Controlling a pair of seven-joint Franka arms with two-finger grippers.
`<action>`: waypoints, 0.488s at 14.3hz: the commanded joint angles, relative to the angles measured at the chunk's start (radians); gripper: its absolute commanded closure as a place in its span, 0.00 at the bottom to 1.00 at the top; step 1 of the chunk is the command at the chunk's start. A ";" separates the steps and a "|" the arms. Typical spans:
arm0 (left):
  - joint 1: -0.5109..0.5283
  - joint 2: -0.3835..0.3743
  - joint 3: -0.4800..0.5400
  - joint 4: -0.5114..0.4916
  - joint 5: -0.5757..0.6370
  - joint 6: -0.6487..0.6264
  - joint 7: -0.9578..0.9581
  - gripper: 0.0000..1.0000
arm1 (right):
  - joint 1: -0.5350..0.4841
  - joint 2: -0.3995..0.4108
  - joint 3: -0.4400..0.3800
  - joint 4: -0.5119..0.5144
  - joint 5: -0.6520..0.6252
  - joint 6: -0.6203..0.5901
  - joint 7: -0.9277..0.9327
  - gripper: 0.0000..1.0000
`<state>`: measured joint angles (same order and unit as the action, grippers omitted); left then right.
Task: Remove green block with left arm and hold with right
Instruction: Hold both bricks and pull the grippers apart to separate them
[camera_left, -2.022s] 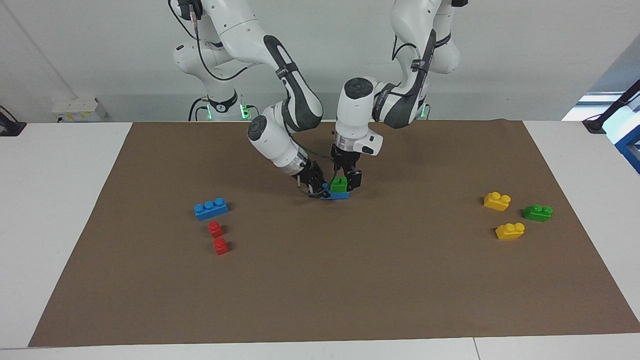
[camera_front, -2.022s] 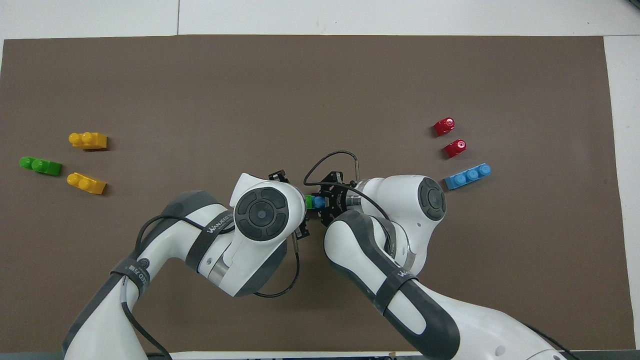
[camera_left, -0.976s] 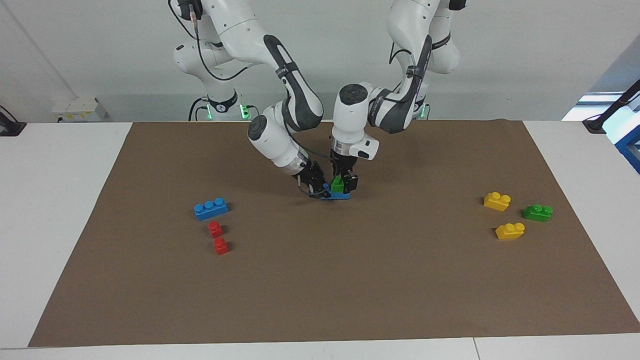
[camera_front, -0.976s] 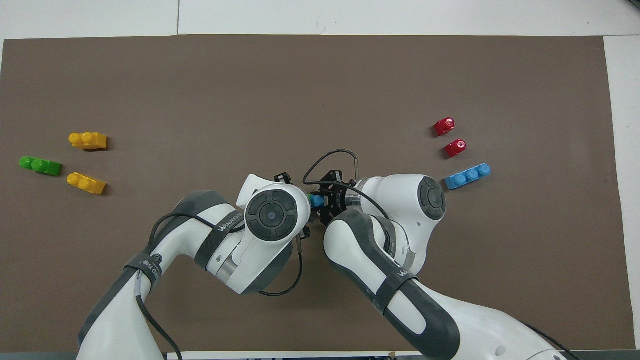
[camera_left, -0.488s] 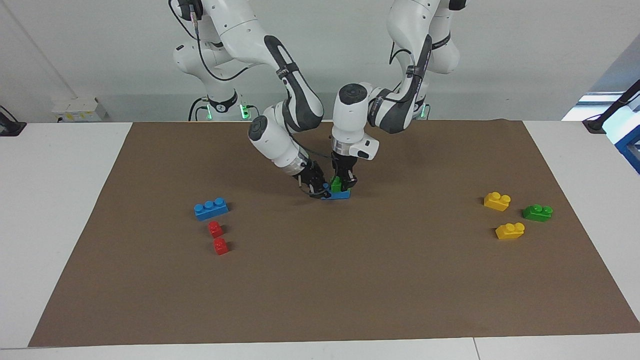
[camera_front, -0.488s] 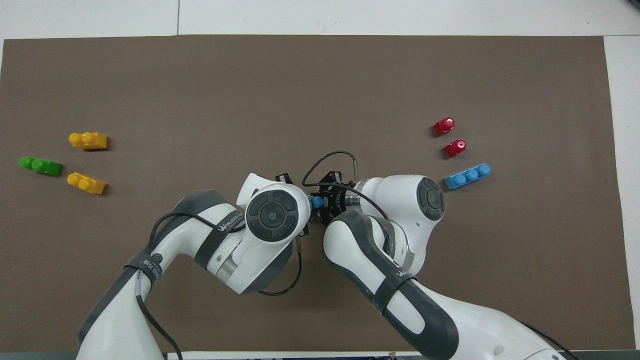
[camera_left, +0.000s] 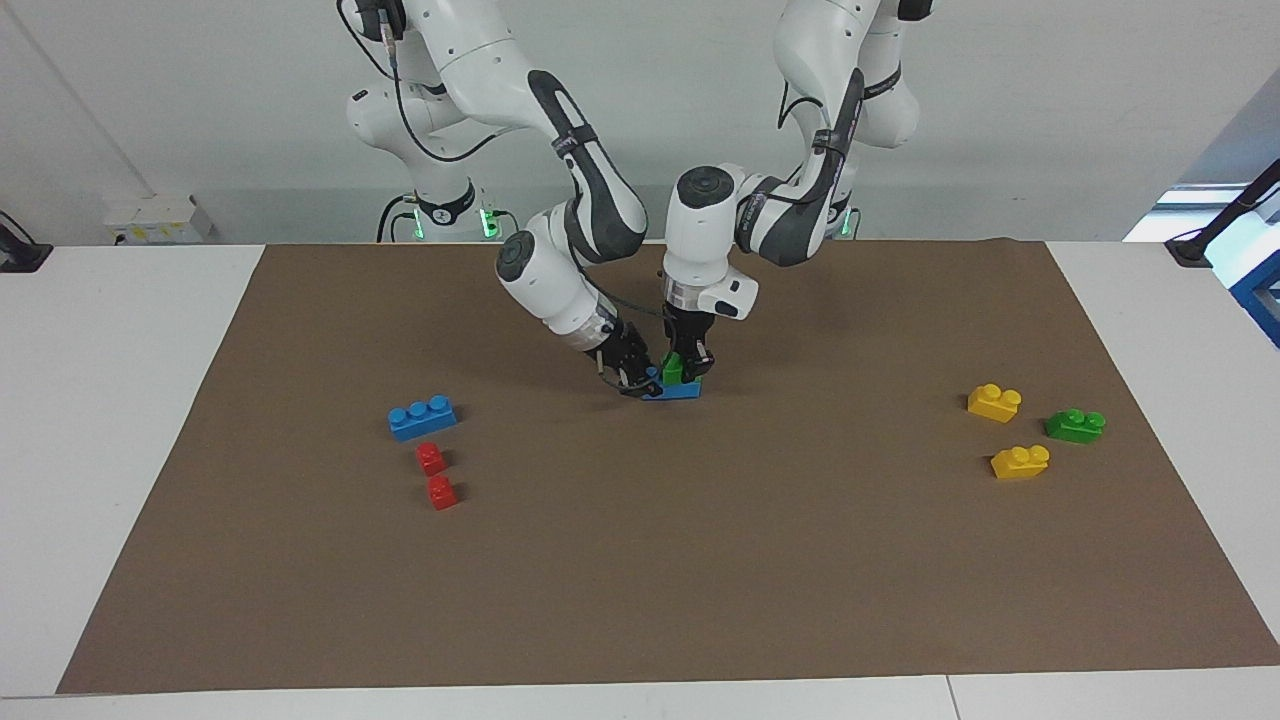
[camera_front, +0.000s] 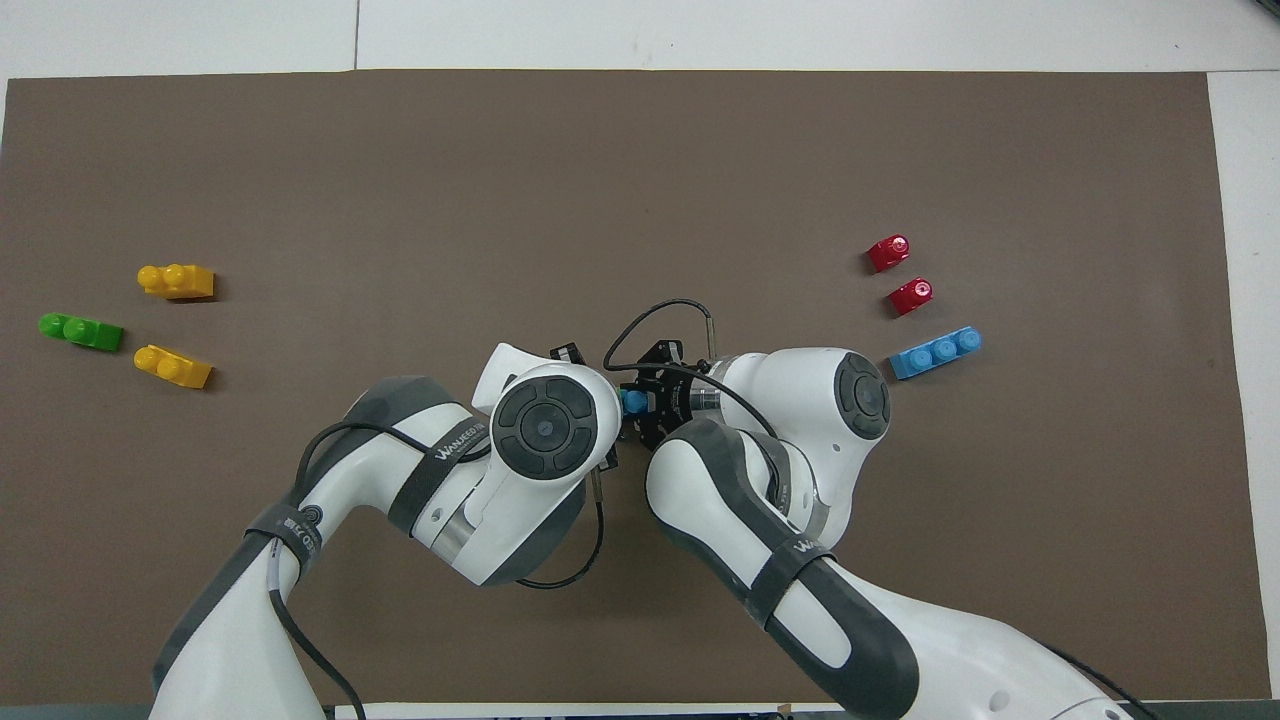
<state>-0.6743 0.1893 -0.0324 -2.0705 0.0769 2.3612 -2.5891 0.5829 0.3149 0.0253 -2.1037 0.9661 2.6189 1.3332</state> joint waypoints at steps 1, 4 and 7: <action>-0.007 -0.001 0.006 0.044 0.007 -0.048 -0.020 0.79 | 0.005 0.012 0.001 0.007 0.046 0.029 -0.016 1.00; -0.005 -0.007 0.008 0.044 0.006 -0.056 -0.019 0.79 | 0.005 0.012 0.001 0.007 0.048 0.029 -0.016 1.00; -0.004 -0.013 0.008 0.049 0.006 -0.069 -0.017 0.79 | 0.005 0.012 0.001 0.007 0.048 0.029 -0.016 1.00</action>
<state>-0.6742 0.1893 -0.0291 -2.0480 0.0770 2.3286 -2.5891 0.5829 0.3145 0.0249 -2.0970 0.9704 2.6189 1.3332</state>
